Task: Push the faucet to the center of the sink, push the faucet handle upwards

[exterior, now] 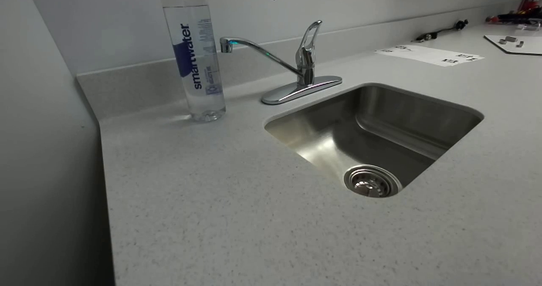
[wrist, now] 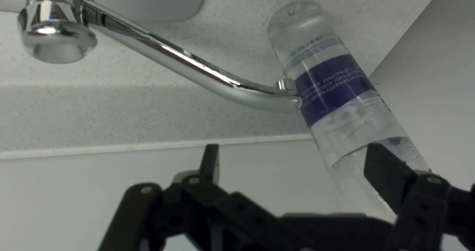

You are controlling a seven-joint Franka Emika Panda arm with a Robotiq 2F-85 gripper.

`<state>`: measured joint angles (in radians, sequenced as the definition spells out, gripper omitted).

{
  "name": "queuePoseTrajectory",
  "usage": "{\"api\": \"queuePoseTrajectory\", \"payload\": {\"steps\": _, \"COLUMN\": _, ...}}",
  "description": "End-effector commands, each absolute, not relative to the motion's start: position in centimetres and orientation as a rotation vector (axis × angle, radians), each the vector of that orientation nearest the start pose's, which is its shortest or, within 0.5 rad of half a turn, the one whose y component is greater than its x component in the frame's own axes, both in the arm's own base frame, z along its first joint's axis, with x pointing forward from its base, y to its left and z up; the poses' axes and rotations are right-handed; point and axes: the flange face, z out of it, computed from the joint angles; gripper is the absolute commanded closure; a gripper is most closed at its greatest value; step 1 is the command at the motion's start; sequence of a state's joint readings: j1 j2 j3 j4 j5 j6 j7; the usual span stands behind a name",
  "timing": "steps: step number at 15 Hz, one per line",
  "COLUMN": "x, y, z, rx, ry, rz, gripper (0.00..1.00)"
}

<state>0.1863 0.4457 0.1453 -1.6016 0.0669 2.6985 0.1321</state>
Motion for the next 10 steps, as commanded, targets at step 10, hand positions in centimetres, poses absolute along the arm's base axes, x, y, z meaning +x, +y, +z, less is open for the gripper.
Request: {"api": "queuePoseTrajectory", "payload": {"steps": 10, "x": 76.2, "y": 20.3, "z": 41.4, "rx": -2.771, "ry": -0.047, "rz": -0.953, "gripper": 0.0}}
